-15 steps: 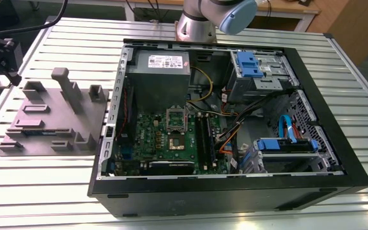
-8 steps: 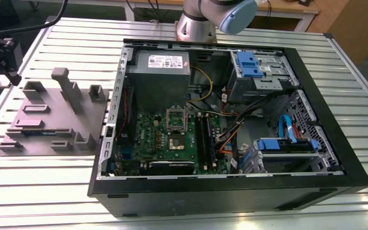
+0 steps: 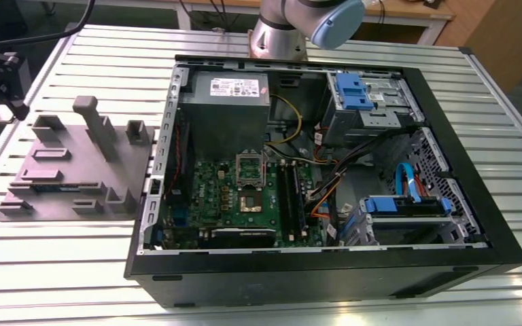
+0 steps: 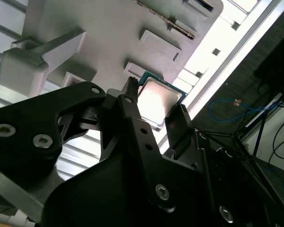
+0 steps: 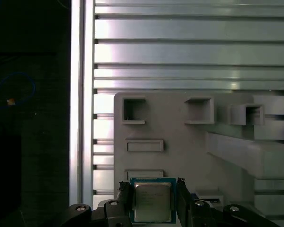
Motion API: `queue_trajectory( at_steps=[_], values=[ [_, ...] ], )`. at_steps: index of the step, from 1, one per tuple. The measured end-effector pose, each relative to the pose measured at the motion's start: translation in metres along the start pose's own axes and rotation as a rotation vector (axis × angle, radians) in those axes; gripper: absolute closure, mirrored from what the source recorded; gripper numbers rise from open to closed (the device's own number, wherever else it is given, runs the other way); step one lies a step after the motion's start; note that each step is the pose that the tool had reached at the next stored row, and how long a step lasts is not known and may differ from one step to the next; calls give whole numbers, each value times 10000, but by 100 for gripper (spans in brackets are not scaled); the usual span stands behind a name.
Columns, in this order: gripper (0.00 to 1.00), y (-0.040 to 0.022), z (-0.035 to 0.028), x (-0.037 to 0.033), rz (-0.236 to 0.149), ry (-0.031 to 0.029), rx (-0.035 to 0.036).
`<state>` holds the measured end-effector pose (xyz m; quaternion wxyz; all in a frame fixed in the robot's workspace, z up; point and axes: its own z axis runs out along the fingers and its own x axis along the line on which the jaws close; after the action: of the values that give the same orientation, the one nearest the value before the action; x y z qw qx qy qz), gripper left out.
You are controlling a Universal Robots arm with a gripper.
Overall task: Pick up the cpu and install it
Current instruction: 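Pick up the cpu and move it towards the insertion slot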
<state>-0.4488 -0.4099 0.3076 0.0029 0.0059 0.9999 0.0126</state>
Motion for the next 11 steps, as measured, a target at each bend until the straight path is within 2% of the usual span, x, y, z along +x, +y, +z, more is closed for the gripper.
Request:
queue_trajectory(
  at_steps=[9, 11],
  values=[
    [52, 1, -36, 0, 0, -2, -1],
    [52, 4, -165, -1, 0, -1, -1]
  ],
)
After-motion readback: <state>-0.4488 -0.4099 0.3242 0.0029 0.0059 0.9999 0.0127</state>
